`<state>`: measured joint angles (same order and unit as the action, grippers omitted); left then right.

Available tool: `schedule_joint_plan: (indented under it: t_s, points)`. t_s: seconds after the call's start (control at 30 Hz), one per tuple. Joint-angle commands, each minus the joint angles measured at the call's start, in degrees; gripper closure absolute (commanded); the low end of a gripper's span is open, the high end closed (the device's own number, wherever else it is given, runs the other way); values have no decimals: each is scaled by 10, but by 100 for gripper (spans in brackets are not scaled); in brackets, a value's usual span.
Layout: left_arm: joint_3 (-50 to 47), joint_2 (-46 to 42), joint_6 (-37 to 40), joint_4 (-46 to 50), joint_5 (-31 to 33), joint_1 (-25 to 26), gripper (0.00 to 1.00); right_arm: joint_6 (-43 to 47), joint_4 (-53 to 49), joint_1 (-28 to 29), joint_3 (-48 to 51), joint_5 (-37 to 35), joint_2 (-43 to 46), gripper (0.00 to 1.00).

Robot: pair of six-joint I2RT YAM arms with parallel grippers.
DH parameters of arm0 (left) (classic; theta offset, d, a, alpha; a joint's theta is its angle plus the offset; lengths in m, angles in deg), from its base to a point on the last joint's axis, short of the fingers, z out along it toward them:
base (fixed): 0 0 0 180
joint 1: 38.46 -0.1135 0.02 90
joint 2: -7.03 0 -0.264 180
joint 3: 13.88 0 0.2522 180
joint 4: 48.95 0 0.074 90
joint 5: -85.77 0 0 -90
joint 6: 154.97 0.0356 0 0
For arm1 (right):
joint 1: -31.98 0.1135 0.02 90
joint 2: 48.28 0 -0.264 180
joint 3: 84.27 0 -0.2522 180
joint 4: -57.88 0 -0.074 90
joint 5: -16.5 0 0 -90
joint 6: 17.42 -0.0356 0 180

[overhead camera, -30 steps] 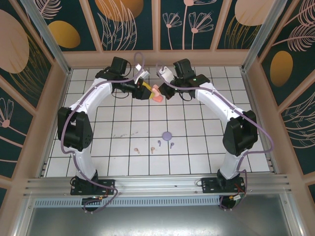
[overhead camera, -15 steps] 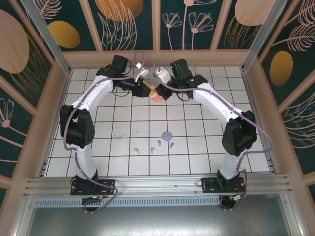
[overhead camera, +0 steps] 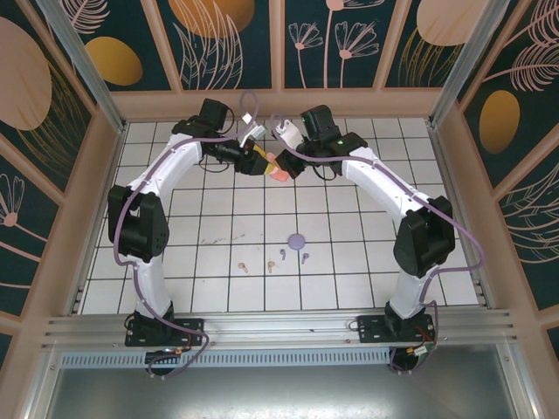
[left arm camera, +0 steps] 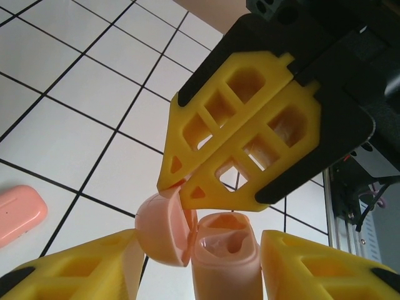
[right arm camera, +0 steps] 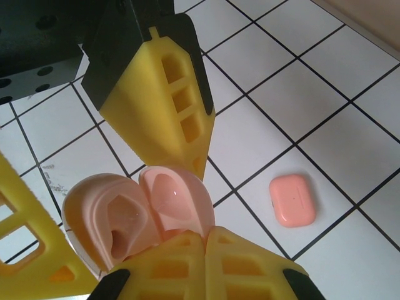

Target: Insert wireless bluetooth earbuds into charging case

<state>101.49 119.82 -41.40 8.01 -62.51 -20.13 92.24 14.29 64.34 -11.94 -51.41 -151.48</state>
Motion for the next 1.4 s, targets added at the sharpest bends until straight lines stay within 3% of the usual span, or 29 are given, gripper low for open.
schedule_joint_plan:
  t_s: [0.0, 0.2, 0.67, 0.87, 0.93, 1.0, 1.07, 1.13, 1.27, 1.37]
  points:
    - [7, -2, 23, 18, -20, 1, 49, 15, 6, 3, -20, -9, -10, 100]
    - [3, -2, 27, 20, -24, 0, 63, 15, 7, 2, -18, -16, -11, 100]
    - [2, 3, 24, 16, -35, 0, 79, 4, 20, 4, -20, -11, -3, 100]
    - [-10, 0, 22, 0, -52, 1, 100, -5, 36, 4, -21, -10, 3, 100]
    - [-20, -6, 11, -21, -54, 1, 100, -9, 42, 4, -22, -12, 5, 100]
    - [-38, -16, -9, -57, -54, 1, 100, -16, 49, 4, -22, -21, 8, 92]
    - [-71, -32, -43, -118, -50, 1, 100, -25, 51, 2, -24, -35, 12, 70]
    - [-108, -54, -86, -193, -45, -2, 100, -38, 52, -3, -24, -47, 20, 58]
    - [-189, -97, -180, -351, -41, -20, 100, -68, 47, -7, -3, -41, 63, 48]
    - [-229, -125, -211, -418, -30, -34, 100, -97, 53, -7, 37, -40, 112, 43]
